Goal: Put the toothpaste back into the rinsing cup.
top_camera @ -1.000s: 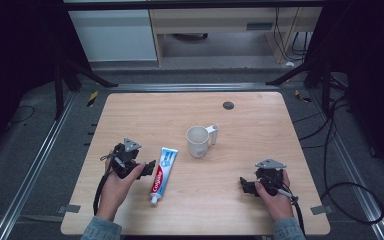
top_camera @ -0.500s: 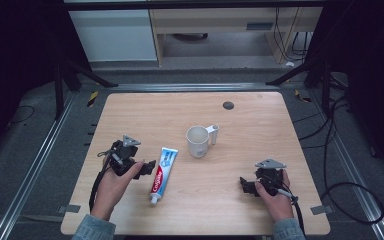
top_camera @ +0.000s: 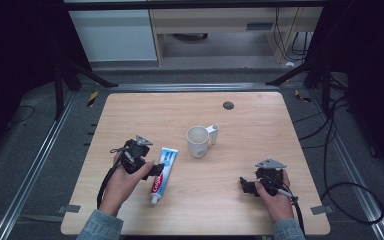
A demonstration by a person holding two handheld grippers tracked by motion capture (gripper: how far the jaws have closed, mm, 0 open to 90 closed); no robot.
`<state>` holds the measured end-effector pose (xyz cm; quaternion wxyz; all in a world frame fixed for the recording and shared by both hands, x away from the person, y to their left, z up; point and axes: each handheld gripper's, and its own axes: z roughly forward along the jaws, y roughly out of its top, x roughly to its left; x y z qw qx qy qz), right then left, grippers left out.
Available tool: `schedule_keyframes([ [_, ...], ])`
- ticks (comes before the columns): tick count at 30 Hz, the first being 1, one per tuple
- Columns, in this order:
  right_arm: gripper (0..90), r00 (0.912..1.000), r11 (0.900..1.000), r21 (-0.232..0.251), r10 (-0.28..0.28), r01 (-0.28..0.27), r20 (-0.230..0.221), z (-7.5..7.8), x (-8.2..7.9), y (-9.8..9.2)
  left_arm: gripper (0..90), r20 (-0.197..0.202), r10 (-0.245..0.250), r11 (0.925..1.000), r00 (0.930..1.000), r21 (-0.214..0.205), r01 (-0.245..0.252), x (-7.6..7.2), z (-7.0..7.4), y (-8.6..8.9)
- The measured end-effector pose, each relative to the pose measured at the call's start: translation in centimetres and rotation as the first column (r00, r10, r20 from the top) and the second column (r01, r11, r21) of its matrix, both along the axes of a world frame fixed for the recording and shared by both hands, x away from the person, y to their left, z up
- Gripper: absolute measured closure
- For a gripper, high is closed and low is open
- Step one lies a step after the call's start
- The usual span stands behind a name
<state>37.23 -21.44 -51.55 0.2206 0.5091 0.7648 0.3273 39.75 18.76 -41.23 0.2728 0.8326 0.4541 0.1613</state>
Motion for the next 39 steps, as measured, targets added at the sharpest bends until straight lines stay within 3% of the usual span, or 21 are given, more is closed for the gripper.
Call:
schedule_keyframes([
  [12,0.4,1.0000,1.0000,0.000,-0.004,0.004,0.001,0.0,0.0,0.0,6.7,-0.056,-0.052,0.9985,0.9971,0.015,0.052,0.7,-0.7,-2.3],
  [17,0.4,1.0000,1.0000,-0.001,-0.002,0.002,0.002,0.0,0.1,0.0,6.6,-0.073,-0.046,0.9986,0.9962,0.020,0.048,1.3,-1.0,-2.6],
  [21,0.4,1.0000,1.0000,0.000,-0.010,0.010,0.002,0.0,0.3,0.1,6.9,-0.106,-0.038,0.9979,0.9937,0.048,0.043,2.1,-1.7,-3.1],
  [30,0.4,1.0000,1.0000,0.000,-0.009,0.009,0.002,0.0,0.3,0.1,10.2,-0.186,-0.045,0.9969,0.9816,0.055,0.056,3.1,-3.1,-3.6],
  [39,0.4,1.0000,1.0000,0.000,-0.009,0.009,0.002,0.0,0.3,0.1,16.1,-0.201,-0.024,0.9961,0.9794,0.078,0.041,4.3,-2.9,-4.6],
])
